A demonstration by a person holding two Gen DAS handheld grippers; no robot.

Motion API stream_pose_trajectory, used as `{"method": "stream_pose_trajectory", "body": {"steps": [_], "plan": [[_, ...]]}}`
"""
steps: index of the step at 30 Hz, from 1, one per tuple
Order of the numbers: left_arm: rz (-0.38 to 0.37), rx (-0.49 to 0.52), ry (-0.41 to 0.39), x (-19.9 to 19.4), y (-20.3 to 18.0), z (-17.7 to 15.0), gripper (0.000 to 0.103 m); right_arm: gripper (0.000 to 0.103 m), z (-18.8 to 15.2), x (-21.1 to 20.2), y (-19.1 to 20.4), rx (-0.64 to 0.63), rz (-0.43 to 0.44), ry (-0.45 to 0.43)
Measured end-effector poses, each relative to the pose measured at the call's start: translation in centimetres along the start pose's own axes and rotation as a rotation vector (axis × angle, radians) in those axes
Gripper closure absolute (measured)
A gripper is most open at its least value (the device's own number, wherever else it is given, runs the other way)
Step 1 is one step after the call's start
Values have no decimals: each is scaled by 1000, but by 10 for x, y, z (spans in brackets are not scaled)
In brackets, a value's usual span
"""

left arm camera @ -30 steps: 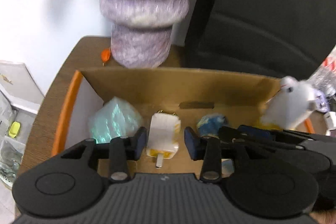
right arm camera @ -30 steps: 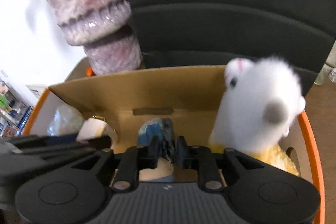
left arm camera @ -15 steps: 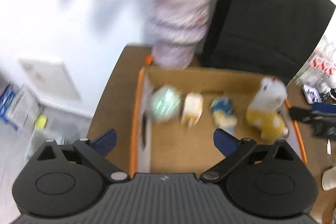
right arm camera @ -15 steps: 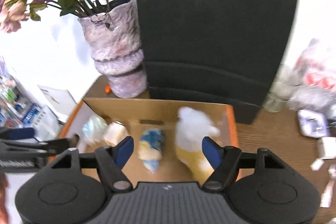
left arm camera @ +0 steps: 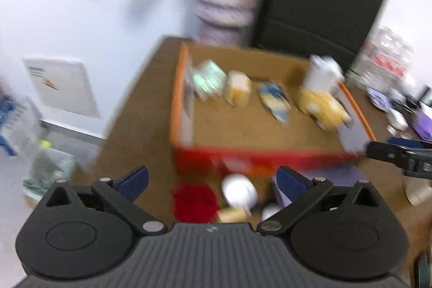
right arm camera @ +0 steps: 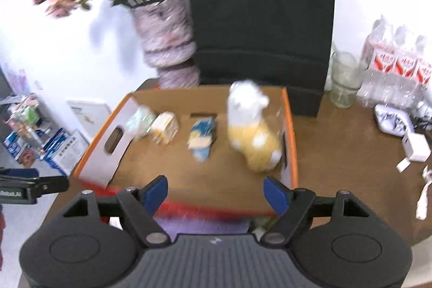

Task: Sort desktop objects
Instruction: 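Place the plug adapter in the box with left tool while right places packet, then withdraw both tools from the box, then lift the lilac pouch with left tool while right grasps the cotton-bud box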

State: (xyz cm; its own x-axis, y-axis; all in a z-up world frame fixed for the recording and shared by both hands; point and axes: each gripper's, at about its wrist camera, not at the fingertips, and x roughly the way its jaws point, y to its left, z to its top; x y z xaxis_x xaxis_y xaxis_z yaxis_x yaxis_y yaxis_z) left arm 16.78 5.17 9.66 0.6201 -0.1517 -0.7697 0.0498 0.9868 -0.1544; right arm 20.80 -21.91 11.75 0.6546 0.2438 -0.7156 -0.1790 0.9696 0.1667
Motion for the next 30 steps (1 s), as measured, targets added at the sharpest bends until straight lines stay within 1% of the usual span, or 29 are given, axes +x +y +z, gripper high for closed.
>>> {"method": "stream_pose_trajectory", "body": {"steps": [2,4,6,7,8,11,12,14,15,17,18,21,23,24,27,28,30], "plan": [[-5,-15,18,4,-1,-26,0,25,-26,-1,1,-18,4,-17],[4,-33,-38,-1,-1,-53,0,25,-54,-7,4,-76,-27,-47],[-14,-32,-100,-10,-4,-78,0,24,-82,-13,7,-119,-67,-73],[-25,-29,-124,-14,-7,-90,0,24,-95,-16,8,-130,-74,-77],[-32,-30,-143,-18,-10,-101,0,24,-106,-19,8,-124,-74,-86],[-48,-29,-183,-28,-20,-132,0,24,-138,-28,7,-94,-31,-99],[-45,-29,-187,-29,-23,-141,0,24,-149,-31,8,-78,-21,-102],[-24,-9,-164,-30,-29,-159,0,24,-167,-37,9,-63,-17,-114],[-9,10,-157,-31,-31,-166,0,23,-177,-40,10,-68,-24,-128],[39,20,-172,-37,-30,-180,0,23,-194,-47,12,-71,-63,-142],[50,26,-173,-40,-31,-187,0,23,-200,-50,12,-69,-66,-141],[41,33,-165,-46,-33,-201,0,23,-217,-57,12,-96,-48,-138],[32,39,-182,-49,-33,-206,0,23,-222,-63,12,-113,-57,-156],[34,38,-188,-48,-33,-205,0,23,-222,-65,12,-119,-48,-168],[52,36,-188,-43,-34,-192,3,23,-208,-61,15,-112,23,-198],[61,33,-192,-42,-34,-187,4,23,-201,-56,20,-127,37,-206],[64,18,-218,-46,-32,-178,5,23,-189,-41,36,-201,40,-231]]}}
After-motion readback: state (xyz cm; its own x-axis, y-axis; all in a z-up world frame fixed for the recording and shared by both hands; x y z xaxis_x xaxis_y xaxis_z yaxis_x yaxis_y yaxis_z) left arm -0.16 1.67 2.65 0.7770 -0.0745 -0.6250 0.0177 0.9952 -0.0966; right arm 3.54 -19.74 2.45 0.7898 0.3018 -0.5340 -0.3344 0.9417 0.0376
